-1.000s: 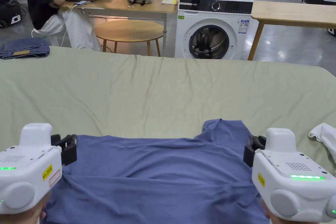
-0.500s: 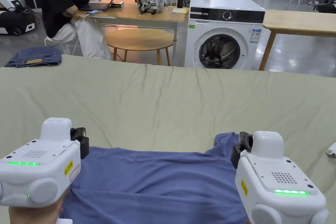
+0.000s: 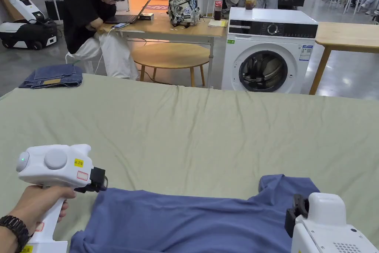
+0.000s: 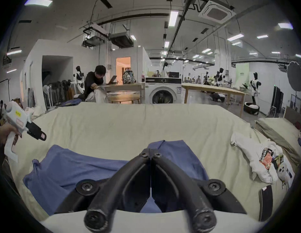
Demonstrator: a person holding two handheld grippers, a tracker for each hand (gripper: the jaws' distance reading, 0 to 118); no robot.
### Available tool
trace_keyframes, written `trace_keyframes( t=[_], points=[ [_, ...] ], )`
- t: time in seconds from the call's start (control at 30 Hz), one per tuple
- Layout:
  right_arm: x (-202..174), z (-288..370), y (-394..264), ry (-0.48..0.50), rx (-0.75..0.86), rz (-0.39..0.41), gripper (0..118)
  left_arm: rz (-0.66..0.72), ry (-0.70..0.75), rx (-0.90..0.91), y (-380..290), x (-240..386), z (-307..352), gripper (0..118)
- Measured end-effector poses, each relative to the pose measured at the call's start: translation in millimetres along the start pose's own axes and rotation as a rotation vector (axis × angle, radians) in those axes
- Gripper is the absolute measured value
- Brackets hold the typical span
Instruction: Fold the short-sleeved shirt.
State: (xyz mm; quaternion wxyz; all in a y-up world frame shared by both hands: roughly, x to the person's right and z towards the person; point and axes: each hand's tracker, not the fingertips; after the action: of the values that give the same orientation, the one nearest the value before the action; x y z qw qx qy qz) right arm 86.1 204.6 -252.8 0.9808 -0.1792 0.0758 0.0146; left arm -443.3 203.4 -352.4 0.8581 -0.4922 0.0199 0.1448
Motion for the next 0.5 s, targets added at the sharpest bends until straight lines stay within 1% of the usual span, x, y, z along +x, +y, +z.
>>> trace_keyframes(
  t=[0.03,0.07,0.1,0.13,0.17,0.23,0.27,0.33,0.37,0.43,0.47,0.5],
  points=[
    [2.0,-2.6,-1.7,-0.006,-0.012,0.002,0,0.021,0.002,-0.012,-10.9,18.0,6.1,26],
    [4.3,-4.9,-3.3,-0.010,-0.021,0.001,0,0.034,0.019,-0.020,-9.7,19.2,1.0,55],
    [6.8,-7.0,-5.4,-0.015,-0.031,0.000,0,0.030,0.015,-0.011,-8.0,20.6,-3.1,77],
    [9.4,-8.5,-7.5,-0.019,-0.040,-0.001,0,0.032,0.018,-0.015,-7.1,22.7,-7.2,80],
    [11.7,-10.0,-8.9,-0.020,-0.049,-0.003,0,0.031,0.027,-0.021,-8.8,27.7,-9.6,80],
    [16.8,-13.1,-11.6,-0.021,-0.069,-0.014,0,-0.025,0.092,-0.059,-11.0,39.1,-21.2,80],
    [18.3,-14.1,-13.1,-0.024,-0.077,-0.015,0,-0.038,0.111,-0.075,-12.9,43.2,-26.1,80],
    [21.5,-16.3,-16.2,-0.031,-0.087,-0.013,0,-0.054,0.196,-0.120,-11.3,46.2,-41.8,80],
    [22.7,-17.0,-17.3,-0.035,-0.094,-0.012,0,-0.069,0.193,-0.114,-14.6,50.5,-44.1,79],
    [24.8,-17.9,-19.5,-0.040,-0.107,-0.012,0,-0.102,0.240,-0.090,-10.0,47.4,-55.0,76],
    [26.2,-18.1,-20.6,-0.041,-0.109,-0.015,0,-0.113,0.245,-0.073,-11.7,52.6,-53.7,72],
    [26.7,-18.9,-21.7,-0.045,-0.114,-0.015,0,-0.138,0.253,-0.062,-14.0,57.7,-52.2,65]
  ],
)
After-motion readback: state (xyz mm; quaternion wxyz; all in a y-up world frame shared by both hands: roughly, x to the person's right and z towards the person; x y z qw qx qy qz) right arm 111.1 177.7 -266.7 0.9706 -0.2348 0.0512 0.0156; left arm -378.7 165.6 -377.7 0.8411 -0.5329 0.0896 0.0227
